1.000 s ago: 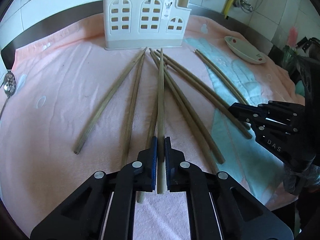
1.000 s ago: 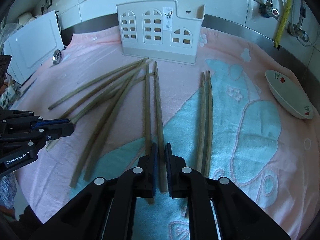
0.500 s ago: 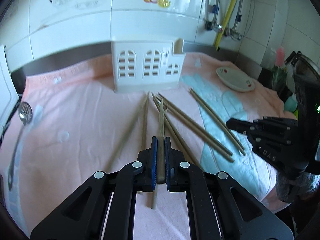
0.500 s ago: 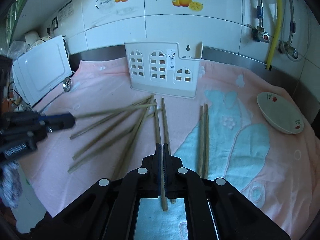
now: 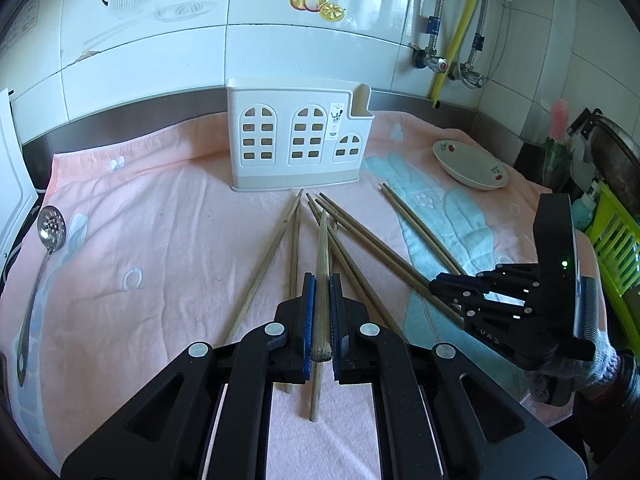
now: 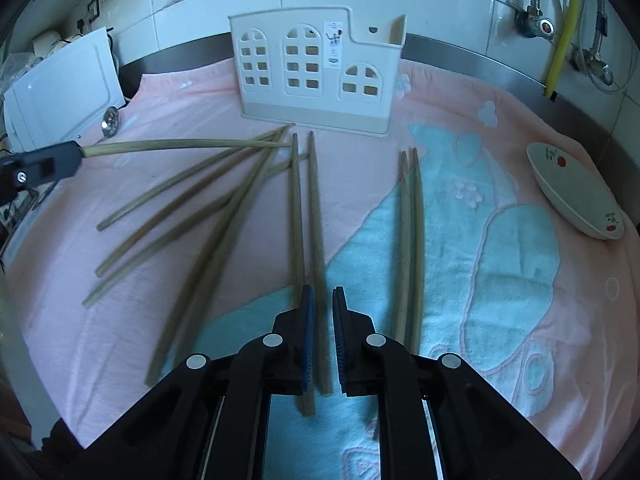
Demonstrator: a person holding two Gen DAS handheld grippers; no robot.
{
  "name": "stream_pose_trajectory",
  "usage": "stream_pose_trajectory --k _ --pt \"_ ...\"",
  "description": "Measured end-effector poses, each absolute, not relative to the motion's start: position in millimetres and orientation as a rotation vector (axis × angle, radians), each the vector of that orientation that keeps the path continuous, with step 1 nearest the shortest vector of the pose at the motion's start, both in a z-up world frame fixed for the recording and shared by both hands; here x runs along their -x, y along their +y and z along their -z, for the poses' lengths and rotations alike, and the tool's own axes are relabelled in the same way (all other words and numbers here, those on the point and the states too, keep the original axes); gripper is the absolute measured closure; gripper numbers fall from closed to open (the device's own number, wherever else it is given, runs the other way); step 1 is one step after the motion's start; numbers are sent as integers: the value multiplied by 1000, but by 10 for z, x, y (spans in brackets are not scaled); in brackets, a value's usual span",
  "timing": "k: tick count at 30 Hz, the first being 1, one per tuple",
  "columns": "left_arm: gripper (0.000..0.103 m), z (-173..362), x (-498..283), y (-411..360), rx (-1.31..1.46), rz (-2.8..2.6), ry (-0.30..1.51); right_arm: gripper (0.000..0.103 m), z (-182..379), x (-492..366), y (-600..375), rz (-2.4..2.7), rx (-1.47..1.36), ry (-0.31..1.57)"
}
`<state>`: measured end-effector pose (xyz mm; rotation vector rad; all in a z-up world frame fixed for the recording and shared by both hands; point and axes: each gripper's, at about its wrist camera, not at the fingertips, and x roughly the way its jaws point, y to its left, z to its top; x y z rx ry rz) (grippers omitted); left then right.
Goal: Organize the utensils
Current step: 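Lift the chopstick with the left tool while the right tool lifts its chopstick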
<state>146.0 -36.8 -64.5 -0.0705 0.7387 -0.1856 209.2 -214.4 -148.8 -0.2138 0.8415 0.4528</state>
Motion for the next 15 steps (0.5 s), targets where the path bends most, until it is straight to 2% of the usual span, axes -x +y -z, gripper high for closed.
stream_pose_trajectory --k 15 --pt "97 627 -1527 -388 56 189 742 94 1530 -2124 -2072 -482 301 918"
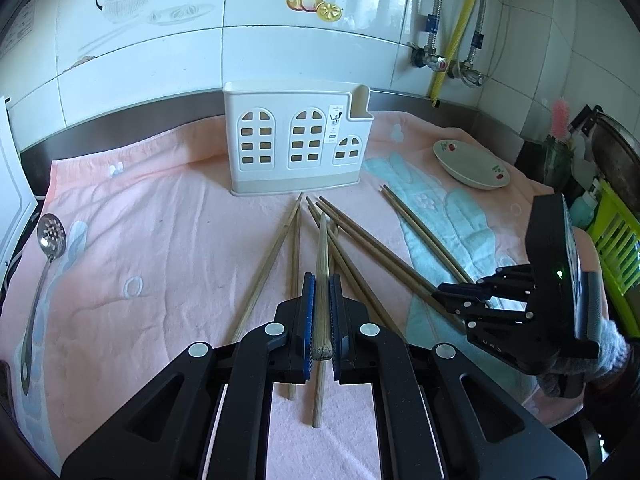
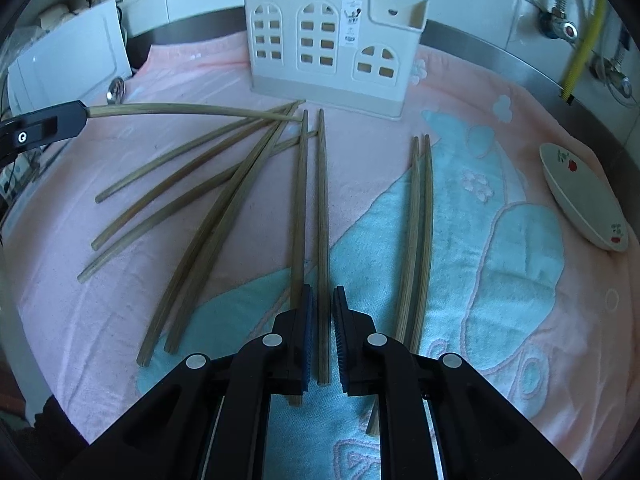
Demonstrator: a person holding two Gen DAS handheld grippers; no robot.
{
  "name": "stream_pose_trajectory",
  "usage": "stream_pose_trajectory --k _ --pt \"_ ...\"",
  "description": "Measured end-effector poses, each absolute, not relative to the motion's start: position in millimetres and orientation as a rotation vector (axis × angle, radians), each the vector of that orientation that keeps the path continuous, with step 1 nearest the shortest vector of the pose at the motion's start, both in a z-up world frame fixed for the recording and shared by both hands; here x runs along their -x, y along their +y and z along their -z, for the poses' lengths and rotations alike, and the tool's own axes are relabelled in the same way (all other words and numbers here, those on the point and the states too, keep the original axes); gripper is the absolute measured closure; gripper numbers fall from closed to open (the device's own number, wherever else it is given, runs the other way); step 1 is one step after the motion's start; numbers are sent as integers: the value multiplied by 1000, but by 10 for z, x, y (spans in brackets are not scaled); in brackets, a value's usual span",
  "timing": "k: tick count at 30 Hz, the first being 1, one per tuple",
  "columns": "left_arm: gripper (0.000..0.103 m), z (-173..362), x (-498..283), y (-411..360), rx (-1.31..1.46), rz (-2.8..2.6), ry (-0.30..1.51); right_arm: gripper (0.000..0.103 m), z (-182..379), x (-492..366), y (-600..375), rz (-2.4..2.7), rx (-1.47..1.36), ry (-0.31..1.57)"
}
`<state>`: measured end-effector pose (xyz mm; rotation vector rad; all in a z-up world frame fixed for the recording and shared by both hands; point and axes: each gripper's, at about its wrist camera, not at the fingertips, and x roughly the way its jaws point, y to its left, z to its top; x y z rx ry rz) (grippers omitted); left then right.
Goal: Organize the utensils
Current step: 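Lift the chopstick with the left tool while the right tool lifts its chopstick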
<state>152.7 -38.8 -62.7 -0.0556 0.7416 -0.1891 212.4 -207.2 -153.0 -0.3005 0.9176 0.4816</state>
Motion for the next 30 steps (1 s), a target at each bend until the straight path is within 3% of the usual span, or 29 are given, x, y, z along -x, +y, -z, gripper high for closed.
stream_pose_trajectory --k 7,20,30 --pt "97 566 -1512 -378 48 195 724 97 1453 -2049 -2120 -467 254 872" --pt "97 392 -1524 -386 29 208 687 97 741 -1745 -2159 -485 148 595" --pt "97 167 -1692 -324 37 254 666 97 305 -1952 -2139 -498 84 545"
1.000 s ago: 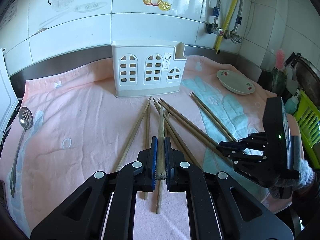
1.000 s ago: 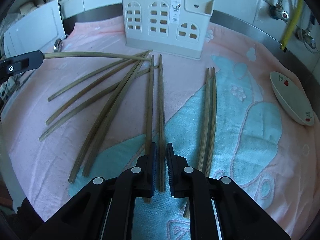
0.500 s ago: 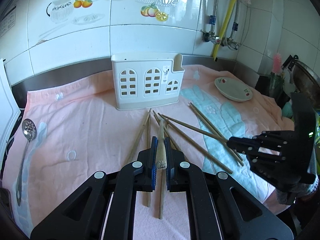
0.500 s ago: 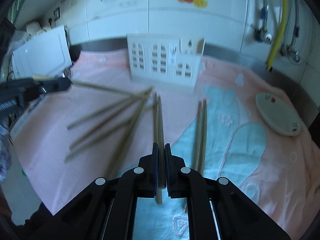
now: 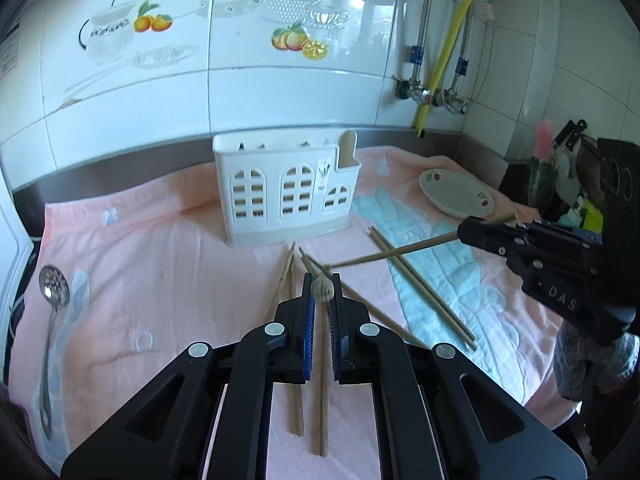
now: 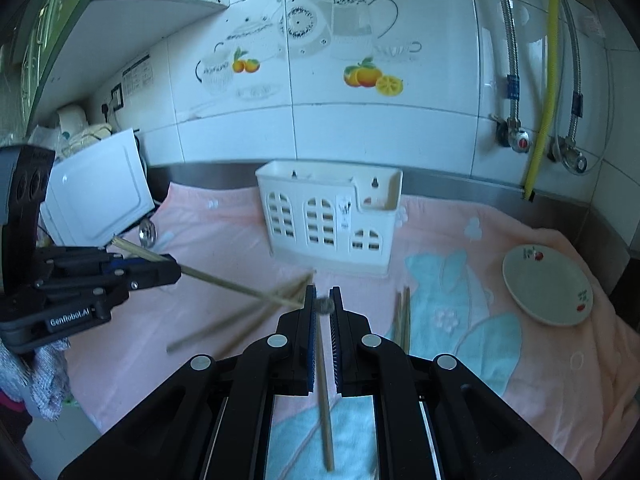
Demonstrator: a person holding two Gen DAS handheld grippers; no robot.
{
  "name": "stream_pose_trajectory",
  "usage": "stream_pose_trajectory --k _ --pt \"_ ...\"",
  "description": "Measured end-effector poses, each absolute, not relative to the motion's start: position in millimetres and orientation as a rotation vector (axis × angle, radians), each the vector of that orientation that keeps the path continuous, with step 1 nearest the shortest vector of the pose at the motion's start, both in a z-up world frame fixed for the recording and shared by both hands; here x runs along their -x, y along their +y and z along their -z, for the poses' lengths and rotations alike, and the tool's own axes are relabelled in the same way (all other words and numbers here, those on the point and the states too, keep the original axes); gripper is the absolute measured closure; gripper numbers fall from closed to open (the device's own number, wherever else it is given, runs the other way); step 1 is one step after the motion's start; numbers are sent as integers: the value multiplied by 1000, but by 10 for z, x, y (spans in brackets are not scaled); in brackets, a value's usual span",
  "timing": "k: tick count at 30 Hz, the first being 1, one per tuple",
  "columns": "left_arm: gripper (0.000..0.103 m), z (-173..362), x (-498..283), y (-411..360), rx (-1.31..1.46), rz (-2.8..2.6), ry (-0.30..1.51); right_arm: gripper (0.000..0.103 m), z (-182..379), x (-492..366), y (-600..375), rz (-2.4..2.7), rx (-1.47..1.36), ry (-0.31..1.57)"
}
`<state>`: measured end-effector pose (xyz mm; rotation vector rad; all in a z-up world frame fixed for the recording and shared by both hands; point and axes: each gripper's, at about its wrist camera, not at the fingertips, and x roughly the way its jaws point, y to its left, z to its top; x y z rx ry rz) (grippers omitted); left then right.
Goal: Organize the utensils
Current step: 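Lift the chopstick with the left tool while the right tool lifts its chopstick, then lower the left tool's chopstick into the white holder and open, while the right does likewise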
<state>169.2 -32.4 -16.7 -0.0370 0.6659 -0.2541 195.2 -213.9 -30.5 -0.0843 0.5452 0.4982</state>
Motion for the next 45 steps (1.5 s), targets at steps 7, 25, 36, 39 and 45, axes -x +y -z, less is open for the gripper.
stream_pose_trajectory --k 7,25,36,39,45 --pt "97 -200 -1839 -334 -19 271 618 97 -107 -2203 -2135 -520 92 558" --pt "97 -1414 -2442 -122 -60 188 391 97 -1107 -2851 -2168 -467 110 517" --pt "97 -1148 -3147 187 49 125 449 97 -885 -3276 -2061 -439 109 568" --pt "97 -976 -3230 265 76 130 492 97 -764 -3352 -2032 -440 106 592" --pt "97 -745 -3289 357 105 137 554 96 -564 -3473 -2004 -437 92 627"
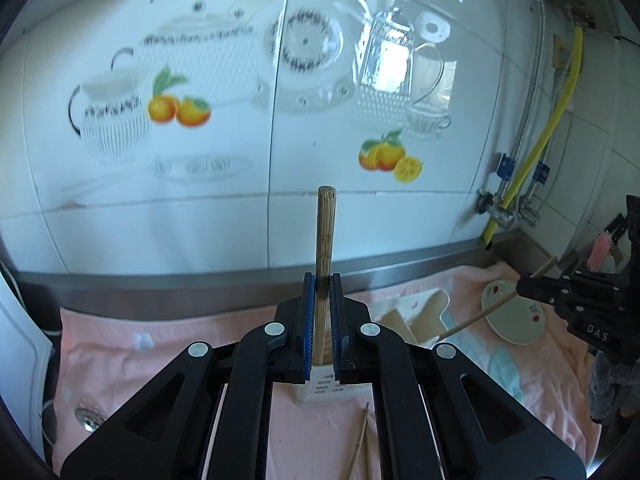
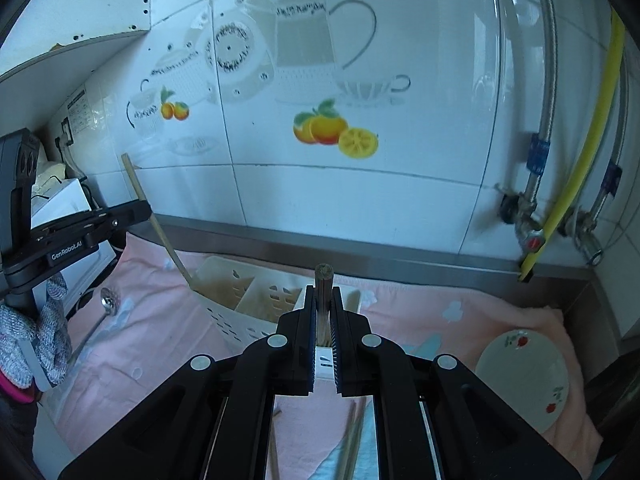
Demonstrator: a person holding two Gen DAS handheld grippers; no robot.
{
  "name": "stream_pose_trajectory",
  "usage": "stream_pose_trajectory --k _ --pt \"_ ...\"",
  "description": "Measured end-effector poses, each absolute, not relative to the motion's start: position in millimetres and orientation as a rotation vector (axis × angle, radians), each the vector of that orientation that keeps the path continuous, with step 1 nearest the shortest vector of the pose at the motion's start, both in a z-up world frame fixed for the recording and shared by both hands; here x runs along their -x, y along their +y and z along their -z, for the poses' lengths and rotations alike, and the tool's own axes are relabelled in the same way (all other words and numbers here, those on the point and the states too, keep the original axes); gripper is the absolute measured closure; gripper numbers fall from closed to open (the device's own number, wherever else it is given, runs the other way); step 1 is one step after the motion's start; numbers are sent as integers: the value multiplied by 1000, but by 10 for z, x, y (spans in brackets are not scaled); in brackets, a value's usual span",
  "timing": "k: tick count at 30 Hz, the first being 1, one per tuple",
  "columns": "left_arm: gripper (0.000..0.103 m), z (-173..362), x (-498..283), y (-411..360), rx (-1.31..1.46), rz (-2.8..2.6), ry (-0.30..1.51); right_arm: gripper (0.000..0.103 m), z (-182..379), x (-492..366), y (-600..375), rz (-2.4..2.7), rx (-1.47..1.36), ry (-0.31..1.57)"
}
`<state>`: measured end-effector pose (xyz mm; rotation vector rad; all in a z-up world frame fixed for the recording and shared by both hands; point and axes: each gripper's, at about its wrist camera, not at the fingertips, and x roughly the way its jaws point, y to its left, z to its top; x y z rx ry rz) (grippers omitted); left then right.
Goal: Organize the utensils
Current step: 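Lower the left tool's chopstick into the white holder and open, while the right does likewise, then move the left tool back to the chopsticks while the right tool returns too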
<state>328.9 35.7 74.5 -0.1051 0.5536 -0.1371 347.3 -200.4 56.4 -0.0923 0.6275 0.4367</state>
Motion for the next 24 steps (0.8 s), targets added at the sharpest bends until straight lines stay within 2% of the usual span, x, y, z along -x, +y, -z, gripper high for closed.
stream_pose_trajectory --k 4,6,9,11,13,18,24 --pt "92 -691 -3277 371 96 135 561 91 -512 -3516 -2031 -434 68 633" --pt "76 -687 -3265 373 94 125 561 76 -521 -3507 -2053 -432 59 622" --pt "60 -733 -3182 397 93 118 538 69 -574 -3442 -2098 -426 56 597" --pt "60 -769 -3106 421 96 121 524 62 -628 -3362 -2130 -410 64 572" --pt "56 -793 -3014 437 97 117 511 60 -688 -3227 -2146 -395 92 539" --pt "41 -773 -2718 493 101 98 478 48 -731 -2824 -2179 -389 131 472" --pt "30 -591 -2308 551 99 59 470 46 -482 -2311 -2158 -429 140 469"
